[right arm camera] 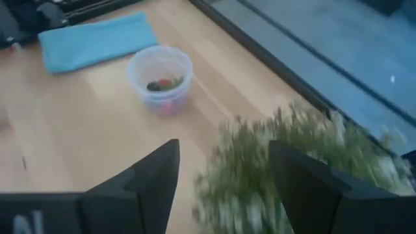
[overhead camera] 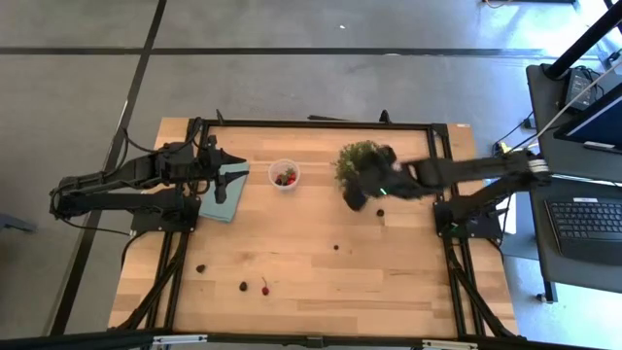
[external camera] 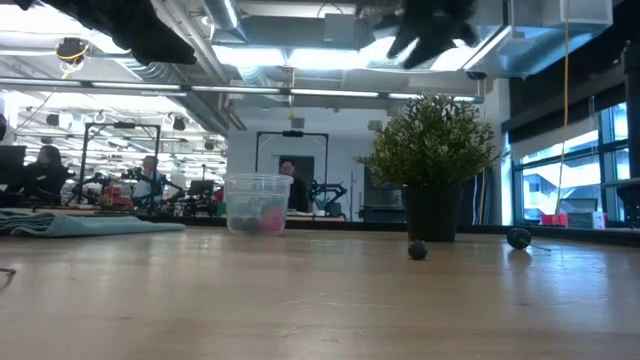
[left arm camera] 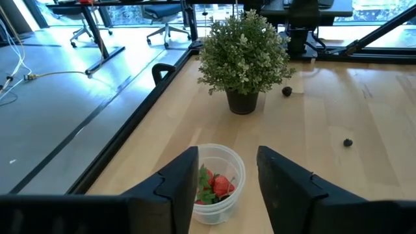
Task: Pick and placing Produce into tupperware
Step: Put the black cherry into the transparent container
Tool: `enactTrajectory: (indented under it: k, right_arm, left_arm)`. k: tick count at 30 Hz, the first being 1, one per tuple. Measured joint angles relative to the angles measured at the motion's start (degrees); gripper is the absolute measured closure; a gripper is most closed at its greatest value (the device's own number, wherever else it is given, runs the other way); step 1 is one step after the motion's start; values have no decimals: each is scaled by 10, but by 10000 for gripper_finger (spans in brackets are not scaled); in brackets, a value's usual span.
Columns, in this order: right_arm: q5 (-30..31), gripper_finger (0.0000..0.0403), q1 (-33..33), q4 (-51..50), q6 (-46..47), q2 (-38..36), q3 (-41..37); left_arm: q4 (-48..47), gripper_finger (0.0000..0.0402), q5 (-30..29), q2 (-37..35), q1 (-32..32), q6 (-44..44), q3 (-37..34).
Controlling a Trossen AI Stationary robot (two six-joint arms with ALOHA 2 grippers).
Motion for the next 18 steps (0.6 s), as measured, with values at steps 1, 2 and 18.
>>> enactTrajectory:
  k: [1, 2, 18]
  right_arm:
    - [17, 167, 19, 11, 3, -22, -29]
    - [32, 167, 38, 21, 4, -43, -58]
    - [141, 167, 201, 166, 164, -159, -420]
  left_arm:
    - [0, 253, 0, 0, 0, 0, 0]
    - [0, 254, 0, 0, 0, 0, 0]
    - [0, 262, 0, 0, 0, 0, 0]
